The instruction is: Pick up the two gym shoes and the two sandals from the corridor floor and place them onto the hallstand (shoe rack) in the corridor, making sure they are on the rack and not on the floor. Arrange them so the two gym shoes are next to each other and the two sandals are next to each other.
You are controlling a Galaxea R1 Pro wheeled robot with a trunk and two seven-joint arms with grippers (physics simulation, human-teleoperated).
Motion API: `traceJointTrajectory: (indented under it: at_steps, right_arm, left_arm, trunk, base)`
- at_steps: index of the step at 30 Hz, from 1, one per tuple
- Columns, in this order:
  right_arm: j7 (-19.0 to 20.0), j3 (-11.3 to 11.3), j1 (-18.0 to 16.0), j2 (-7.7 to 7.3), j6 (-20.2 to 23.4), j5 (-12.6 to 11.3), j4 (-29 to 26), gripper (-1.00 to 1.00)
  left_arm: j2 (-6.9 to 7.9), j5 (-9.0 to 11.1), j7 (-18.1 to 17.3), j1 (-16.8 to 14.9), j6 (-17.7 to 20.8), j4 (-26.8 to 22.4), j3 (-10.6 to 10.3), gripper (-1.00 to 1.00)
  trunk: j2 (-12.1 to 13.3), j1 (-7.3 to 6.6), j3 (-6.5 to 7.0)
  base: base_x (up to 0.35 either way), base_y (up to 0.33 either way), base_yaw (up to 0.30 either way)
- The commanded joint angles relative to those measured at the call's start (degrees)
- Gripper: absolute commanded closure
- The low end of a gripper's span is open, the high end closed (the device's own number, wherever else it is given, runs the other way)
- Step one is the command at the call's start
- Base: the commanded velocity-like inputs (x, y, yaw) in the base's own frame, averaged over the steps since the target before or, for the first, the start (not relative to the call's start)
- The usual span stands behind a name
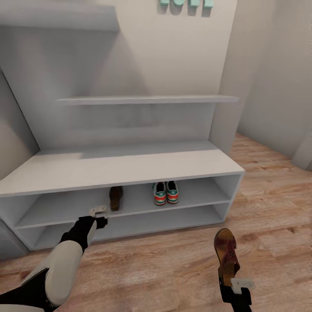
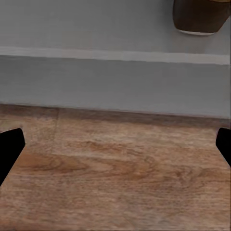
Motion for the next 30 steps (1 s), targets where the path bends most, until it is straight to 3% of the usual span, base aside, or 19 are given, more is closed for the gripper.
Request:
traceJointTrajectory:
  at_steps: [1,3,5,13,16,19,22,30]
  right_arm:
    - [-0.3,-0.3,0.0,0.01,-0.2,0.6,0.1,1.0]
    - [-0.3,-0.3,0.0,0.01,-0.2,0.6,0.1,1.0]
    - [-0.3,-0.2,0.0,0.01,-0.2,0.6,0.1,1.0]
    - [-0.2,-0.2,0.0,0.01,-0.2,0.6,0.1,1.0]
    - [-0.2,-0.2,0.0,0.01,-0.2,0.6,0.1,1.0]
    - [-0.2,-0.2,0.0,0.01,-0.2,0.6,0.2,1.0]
    - [-0.2,-0.1,0.0,0.01,-0.2,0.7,0.2,1.0]
    - [-0.2,-0.1,0.0,0.01,-0.2,0.7,0.2,1.0]
  left_arm:
    - [0.06,-0.1,0.0,0.6,0.1,-0.3,0.2,-1.0]
    - [0.25,-0.1,0.0,1.5,-0.3,-0.4,0.2,-1.0]
    - [1.17,-0.1,-1.1,5.0,-5.8,-0.6,0.2,-1.0]
    - [3.75,0.1,-7.4,13.3,-17.0,-0.6,0.3,-1.0]
    - [4.3,1.0,-9.7,16.8,-21.9,-0.6,0.4,-1.0]
    - [4.56,2.4,-10.9,19.9,-25.7,-0.6,0.4,-1.0]
    - [5.27,5.7,-13.0,24.7,-31.5,-0.6,0.4,-1.0]
    - [6.99,10.1,-19.0,30.9,-36.9,-0.5,0.4,-1.0]
  trunk:
    - [0.0,-0.05,-0.05]
    - [0.0,-0.05,-0.05]
    - [0.0,-0.05,-0.05]
    - [0.0,-0.05,-0.05]
    - [0.0,-0.05,-0.05]
    - [0.0,-0.05,-0.05]
    - [0.0,-0.05,-0.05]
    - [0.0,-0.05,-0.05]
  base:
    - [-0.335,0.071,0.0]
    - [-0.334,0.071,0.0]
    - [-0.155,0.027,0.0]
    - [-0.046,0.008,0.0]
    - [-0.004,0.001,0.0]
    - [-0.002,0.0,0.0]
    - [0.0,0.0,0.0]
    - [0.0,0.0,0.0]
